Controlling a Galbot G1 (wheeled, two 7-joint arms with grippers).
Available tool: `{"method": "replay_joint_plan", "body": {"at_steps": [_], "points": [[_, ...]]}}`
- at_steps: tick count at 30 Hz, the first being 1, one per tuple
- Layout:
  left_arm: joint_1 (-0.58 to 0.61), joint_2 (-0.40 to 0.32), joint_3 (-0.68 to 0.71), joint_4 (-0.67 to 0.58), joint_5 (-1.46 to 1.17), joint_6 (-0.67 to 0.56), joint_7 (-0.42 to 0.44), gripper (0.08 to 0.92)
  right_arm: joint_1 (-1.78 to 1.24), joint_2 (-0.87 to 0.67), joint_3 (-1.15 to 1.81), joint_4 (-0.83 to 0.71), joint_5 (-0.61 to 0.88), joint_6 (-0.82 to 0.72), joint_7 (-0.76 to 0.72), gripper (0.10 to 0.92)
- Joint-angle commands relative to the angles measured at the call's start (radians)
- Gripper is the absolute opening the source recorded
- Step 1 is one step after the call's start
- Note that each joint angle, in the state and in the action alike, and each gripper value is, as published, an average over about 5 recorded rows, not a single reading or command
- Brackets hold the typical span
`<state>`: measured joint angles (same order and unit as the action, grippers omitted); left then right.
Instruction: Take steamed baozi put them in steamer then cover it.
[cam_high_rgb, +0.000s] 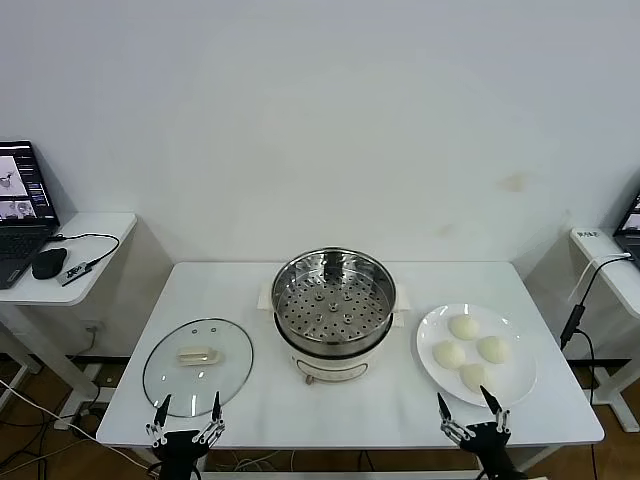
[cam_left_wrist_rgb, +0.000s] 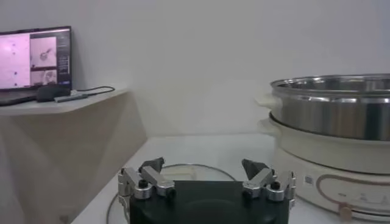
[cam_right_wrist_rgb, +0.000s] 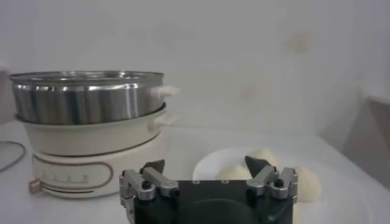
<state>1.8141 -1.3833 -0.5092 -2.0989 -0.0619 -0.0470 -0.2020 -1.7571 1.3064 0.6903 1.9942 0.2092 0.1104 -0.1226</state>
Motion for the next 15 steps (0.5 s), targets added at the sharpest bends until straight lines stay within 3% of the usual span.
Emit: {"method": "replay_joint_plan", "body": {"at_steps": [1, 7, 15], "points": [[-0.006, 0.006, -0.003, -0.011, 0.022, 0.071, 0.029, 0.823, 0.043, -0.048, 0.038, 0.003, -0.183, -0.012, 0.015, 0.823], [-0.037, 0.021, -0.02, -0.007, 0.028, 0.075, 0.031, 0.823, 0.143, -0.181, 0.116, -0.023, -0.45, -0.062, 0.021, 0.823], [-0.05, 0.03, -0.022, -0.009, 0.042, 0.086, 0.04, 0.823, 0.325, -0.435, 0.122, -0.096, -0.604, -0.214, -0.107, 0.823]]}}
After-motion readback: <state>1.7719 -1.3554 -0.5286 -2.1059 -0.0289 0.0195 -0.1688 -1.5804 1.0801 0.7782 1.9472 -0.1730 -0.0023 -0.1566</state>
